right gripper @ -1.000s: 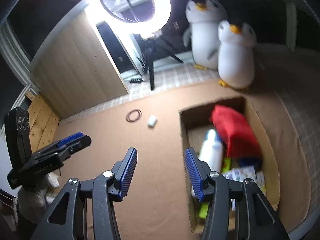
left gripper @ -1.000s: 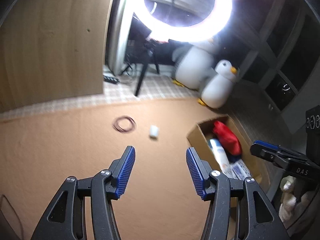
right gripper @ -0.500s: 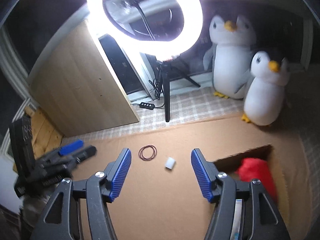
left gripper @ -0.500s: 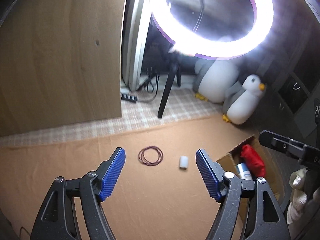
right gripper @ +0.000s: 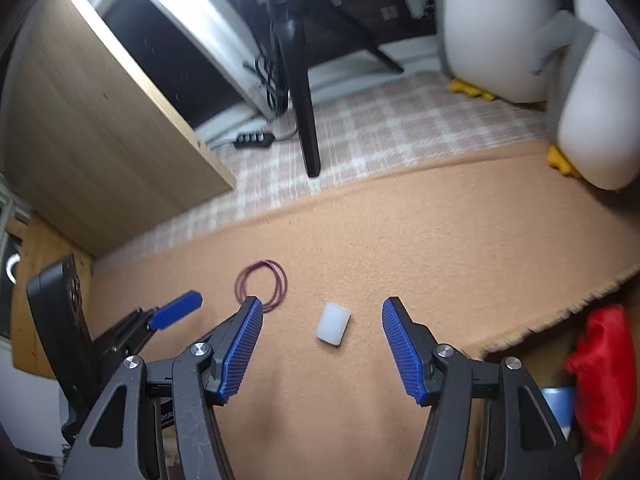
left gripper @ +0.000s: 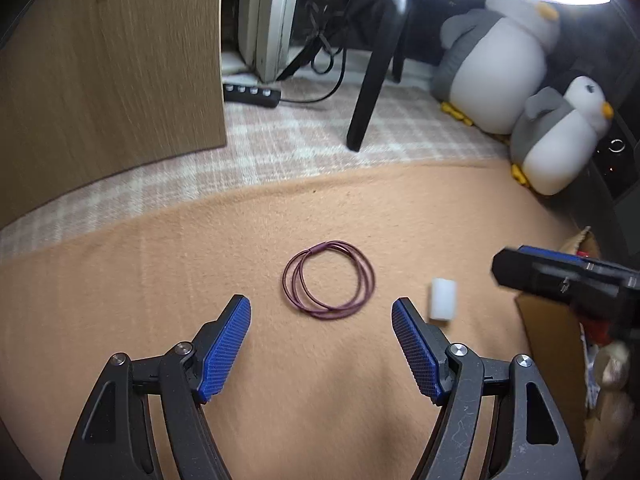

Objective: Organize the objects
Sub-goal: 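Close the left tool on the purple rubber band while the right tool grasps the white cap, then carry the rubber band and white cap over the box with both tools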

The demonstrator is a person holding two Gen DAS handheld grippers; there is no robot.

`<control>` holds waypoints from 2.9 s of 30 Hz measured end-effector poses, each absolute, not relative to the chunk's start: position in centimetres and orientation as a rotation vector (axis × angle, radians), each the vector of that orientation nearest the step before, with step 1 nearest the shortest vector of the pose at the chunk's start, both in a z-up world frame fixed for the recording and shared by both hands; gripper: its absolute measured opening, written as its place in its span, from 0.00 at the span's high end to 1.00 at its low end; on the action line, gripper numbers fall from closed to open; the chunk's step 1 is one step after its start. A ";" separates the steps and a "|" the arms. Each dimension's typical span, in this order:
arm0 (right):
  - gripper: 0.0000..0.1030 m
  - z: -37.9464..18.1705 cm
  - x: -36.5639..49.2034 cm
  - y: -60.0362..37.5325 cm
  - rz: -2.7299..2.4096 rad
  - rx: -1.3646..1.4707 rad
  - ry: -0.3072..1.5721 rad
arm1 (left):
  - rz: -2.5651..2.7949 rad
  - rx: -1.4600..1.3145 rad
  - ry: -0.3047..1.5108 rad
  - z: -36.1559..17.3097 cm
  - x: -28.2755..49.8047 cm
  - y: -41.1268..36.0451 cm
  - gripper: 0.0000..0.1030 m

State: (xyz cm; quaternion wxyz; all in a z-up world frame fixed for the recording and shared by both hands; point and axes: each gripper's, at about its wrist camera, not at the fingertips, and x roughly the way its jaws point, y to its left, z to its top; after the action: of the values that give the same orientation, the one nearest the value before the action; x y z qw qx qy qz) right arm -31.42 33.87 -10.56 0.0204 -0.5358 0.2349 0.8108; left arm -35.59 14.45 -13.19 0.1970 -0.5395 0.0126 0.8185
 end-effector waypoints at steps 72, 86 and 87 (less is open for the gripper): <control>0.91 -3.3 -13.5 36.8 2.646 -1.507 0.607 | 2.228 -1.143 0.049 -0.2 -20.1 17.4 0.97; 0.91 -3.4 -4.5 43.2 2.536 -1.448 0.653 | 2.122 -1.121 0.093 -0.2 -18.9 29.4 0.97; 0.91 -3.6 -4.2 43.4 2.537 -1.449 0.660 | 2.119 -1.125 0.096 -0.4 -19.1 29.9 0.97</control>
State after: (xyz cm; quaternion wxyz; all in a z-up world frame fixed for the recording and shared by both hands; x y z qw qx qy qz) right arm -4.23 43.45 -3.55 0.0732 -0.4825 0.2198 0.8447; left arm -19.15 29.90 -0.42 0.3616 -0.4369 0.0375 0.8228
